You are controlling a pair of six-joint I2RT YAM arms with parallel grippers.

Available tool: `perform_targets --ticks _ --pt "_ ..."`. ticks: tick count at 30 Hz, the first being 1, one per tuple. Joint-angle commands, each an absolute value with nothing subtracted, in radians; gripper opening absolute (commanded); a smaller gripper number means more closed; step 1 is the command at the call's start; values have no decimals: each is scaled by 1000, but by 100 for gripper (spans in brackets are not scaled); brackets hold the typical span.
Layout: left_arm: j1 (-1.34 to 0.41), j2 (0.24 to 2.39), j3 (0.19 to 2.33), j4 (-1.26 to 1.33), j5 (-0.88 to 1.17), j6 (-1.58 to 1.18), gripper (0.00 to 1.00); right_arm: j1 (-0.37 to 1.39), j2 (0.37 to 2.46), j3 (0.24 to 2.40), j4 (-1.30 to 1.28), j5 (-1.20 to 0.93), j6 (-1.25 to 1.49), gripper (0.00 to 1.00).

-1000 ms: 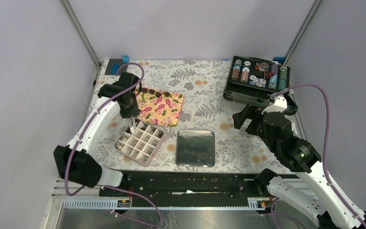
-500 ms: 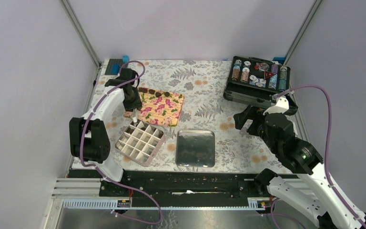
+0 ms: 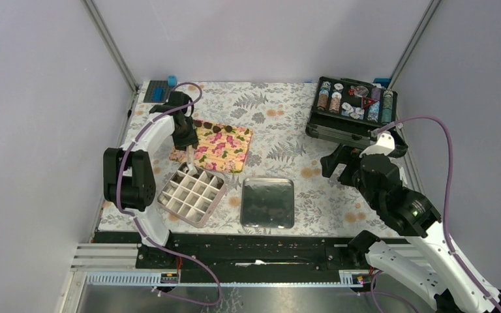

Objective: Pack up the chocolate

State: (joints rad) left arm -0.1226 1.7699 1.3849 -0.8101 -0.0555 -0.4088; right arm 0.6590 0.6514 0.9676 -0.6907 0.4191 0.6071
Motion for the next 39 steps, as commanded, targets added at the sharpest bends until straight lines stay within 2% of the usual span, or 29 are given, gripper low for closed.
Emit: perform_targets --ticks 1,39 --pt "-110 1781 1461 -786 -34 -386 36 658 665 1008 -687 460 603 99" --pt "-58 1876 1557 -783 68 -368 36 657 706 1019 -666 448 598 99"
